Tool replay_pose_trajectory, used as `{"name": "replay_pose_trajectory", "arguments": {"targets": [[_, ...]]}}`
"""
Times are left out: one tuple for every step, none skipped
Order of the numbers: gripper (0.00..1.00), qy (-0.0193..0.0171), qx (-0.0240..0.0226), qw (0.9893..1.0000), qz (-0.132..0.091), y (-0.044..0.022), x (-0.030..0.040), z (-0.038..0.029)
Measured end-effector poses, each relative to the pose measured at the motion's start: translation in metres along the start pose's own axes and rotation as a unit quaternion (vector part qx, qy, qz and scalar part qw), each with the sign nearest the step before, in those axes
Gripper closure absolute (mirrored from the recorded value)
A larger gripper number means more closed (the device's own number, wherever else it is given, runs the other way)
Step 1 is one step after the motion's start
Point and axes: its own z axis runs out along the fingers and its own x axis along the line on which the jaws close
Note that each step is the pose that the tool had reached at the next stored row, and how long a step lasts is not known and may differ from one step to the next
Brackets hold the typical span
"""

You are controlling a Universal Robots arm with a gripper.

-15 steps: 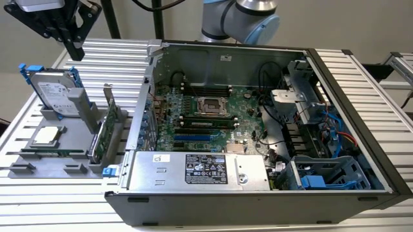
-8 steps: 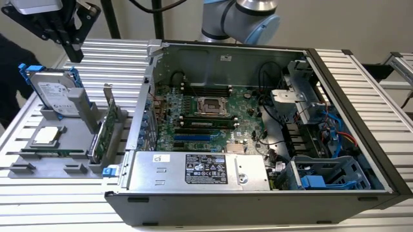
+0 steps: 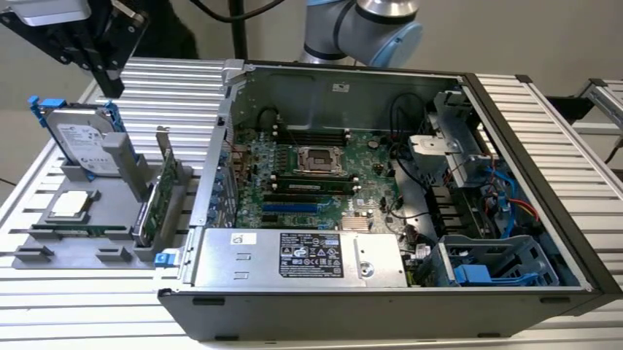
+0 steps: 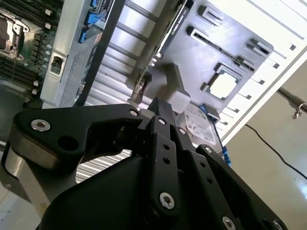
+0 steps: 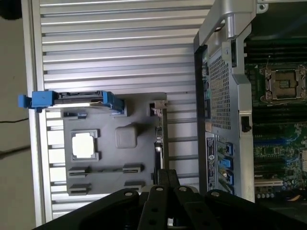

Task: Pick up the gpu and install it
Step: 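Pick up the gpu and move the gpu toward the slot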

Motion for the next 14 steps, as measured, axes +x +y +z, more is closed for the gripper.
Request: {"name": "replay_pose_trajectory", "arguments": {"targets": [[1.00, 0.0000, 0.0000, 1.0000, 0.000, -0.0008, -0.0001, 0.0000], [1.00, 0.0000, 0.0000, 1.0000, 0.000, -0.0017, -0.0001, -0.0001], [1.00, 0.0000, 0.0000, 1.0000, 0.000, -0.0025, -0.0002, -0.0001], [1.00, 0.0000, 0.0000, 1.0000, 0.000, -0.0036, -0.0003, -0.0002], [1.00, 0.0000, 0.0000, 1.0000, 0.000, -0.0047, -0.0003, -0.0003], [1.00, 0.0000, 0.0000, 1.0000, 0.000, -0.0057, -0.0004, -0.0003], [1.00, 0.0000, 0.0000, 1.0000, 0.000, -0.0069, -0.0005, -0.0004], [1.00, 0.0000, 0.0000, 1.0000, 0.000, -0.0079, -0.0005, -0.0004], [1.00, 0.0000, 0.0000, 1.0000, 0.000, -0.0090, -0.0006, -0.0005], [1.00, 0.0000, 0.0000, 1.0000, 0.000, -0.0103, -0.0007, -0.0006], [1.00, 0.0000, 0.0000, 1.0000, 0.000, -0.0117, -0.0008, -0.0006], [1.00, 0.0000, 0.0000, 1.0000, 0.000, -0.0129, -0.0009, -0.0007], [1.00, 0.0000, 0.0000, 1.0000, 0.000, -0.0141, -0.0010, -0.0008], [1.00, 0.0000, 0.0000, 1.0000, 0.000, -0.0152, -0.0011, -0.0008]]}}
